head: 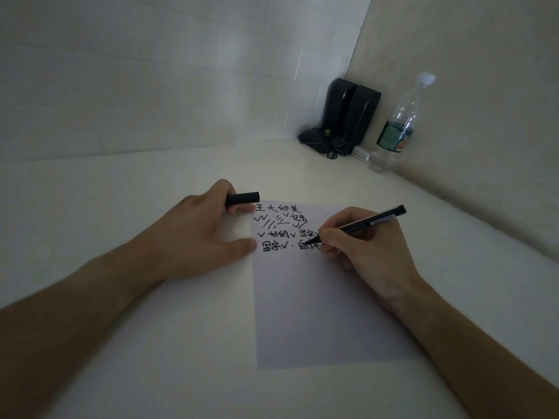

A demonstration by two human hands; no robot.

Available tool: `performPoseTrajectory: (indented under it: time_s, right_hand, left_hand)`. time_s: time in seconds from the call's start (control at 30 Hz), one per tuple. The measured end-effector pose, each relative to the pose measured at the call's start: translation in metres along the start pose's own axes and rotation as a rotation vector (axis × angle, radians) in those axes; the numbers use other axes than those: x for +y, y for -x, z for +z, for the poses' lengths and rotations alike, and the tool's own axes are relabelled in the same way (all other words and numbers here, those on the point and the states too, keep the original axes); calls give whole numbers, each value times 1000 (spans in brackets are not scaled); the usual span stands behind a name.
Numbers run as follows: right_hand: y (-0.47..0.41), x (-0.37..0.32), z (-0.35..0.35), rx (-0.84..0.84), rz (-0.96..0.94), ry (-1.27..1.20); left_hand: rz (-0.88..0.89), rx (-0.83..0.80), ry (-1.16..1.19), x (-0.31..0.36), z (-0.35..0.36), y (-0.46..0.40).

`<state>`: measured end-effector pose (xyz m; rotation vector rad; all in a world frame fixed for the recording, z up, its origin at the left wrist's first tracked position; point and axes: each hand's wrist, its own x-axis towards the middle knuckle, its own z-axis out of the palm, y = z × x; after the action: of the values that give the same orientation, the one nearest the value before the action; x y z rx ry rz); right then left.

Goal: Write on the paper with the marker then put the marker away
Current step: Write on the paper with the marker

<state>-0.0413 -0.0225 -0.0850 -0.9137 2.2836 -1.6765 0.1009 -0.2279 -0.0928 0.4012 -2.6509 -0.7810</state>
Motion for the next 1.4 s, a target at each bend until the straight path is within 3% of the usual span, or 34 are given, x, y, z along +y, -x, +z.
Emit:
performPoseTrajectory:
  time_s: [0.2, 0.5, 0.97, 1.2, 1.3, 1.4]
  right_hand:
    - [-8, 7, -8, 191, 95, 67]
    - [-9, 9, -8, 233, 138, 89]
    - [-6, 5, -6, 137, 121, 92]
    - [-8, 10, -9, 283, 127, 107]
    - [-9, 10, -10, 291, 103, -20]
    - [-6, 2, -8, 73, 43, -373]
  left_hand:
    - [-1, 0, -13, 0, 0, -1]
    - [-18, -3, -11, 0, 0, 0]
    - [-8, 2, -1, 2, -1, 1]
    - [-4, 0, 7, 1, -1, 0]
    - [-3, 3, 3, 2, -1, 0]
    - [-11, 1, -2, 2, -1, 0]
